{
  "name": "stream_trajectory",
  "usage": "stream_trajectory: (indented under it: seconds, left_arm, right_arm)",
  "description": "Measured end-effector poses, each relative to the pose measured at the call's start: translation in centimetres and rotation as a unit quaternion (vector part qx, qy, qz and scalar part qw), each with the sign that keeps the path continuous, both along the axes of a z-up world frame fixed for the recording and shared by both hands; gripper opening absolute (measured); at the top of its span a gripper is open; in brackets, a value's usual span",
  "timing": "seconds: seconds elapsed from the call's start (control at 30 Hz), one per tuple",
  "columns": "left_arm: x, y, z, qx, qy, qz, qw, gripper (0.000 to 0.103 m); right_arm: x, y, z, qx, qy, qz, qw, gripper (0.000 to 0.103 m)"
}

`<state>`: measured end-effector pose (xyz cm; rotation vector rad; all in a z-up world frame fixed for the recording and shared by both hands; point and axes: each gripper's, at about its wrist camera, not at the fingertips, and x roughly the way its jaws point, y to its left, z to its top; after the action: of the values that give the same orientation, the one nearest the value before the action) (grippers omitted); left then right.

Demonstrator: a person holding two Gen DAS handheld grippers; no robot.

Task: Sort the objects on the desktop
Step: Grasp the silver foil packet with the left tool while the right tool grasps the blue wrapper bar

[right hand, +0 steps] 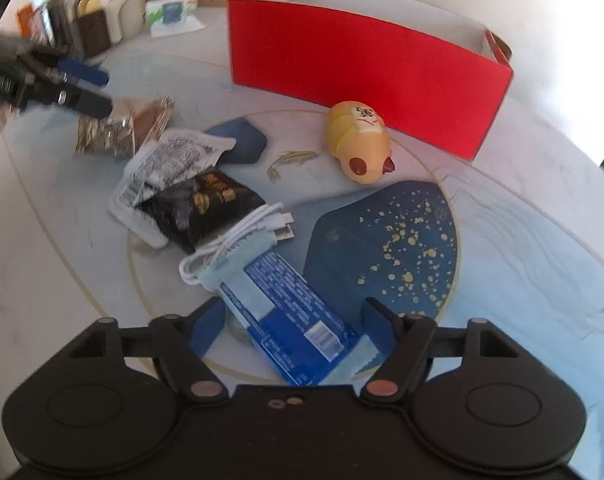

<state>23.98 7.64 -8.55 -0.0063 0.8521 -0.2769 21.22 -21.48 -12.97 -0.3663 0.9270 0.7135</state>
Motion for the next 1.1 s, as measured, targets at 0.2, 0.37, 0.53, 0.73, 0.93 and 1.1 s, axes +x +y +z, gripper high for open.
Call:
stream_trajectory:
  seconds: [0.2, 0.37, 0.53, 0.73, 0.93, 1.1]
  left_arm:
    - [0.2, 0.4, -0.7, -0.004, 0.012, -0.012, 0.9998, 0.103]
    - [0.6, 0.4, -1.2, 0.005, 0.018, -0.031, 0.9993, 0.103]
    - [1.2, 0.2, -1.8, 0.028, 0.019, -0.054, 0.9980, 0.103]
    - [1.6, 0.4, -2.8, 0.027, 0.029, -0.069, 0.9968, 0.103]
    - [1.3, 0.8, -3.1, 0.010, 0.029, -0.069, 0.9971, 0.102]
    - [0.9, 0.9, -3.0, -0.002, 0.032, -0.064, 0.9974, 0.085]
  right_arm:
    - [0.5, -0.3, 0.2, 0.011, 0.008, -0.049, 0.999, 0.054]
    - [0.8, -0.6, 0.3, 0.018, 0.017, -0.091, 0.996, 0.051]
    - [0.8, -0.4, 0.5, 0.014, 0.031, -0.121, 0.992, 0.050]
    - [0.0, 0.2, 0.4, 0.000, 0.023, -0.128, 0.991, 0.049]
    - [-0.5, 0.1, 0.4, -0.001, 0.019, -0.139, 0.990, 0.042]
    - [-0.7, 0.0, 0.5, -0.001, 0.020, -0.149, 0.989, 0.039]
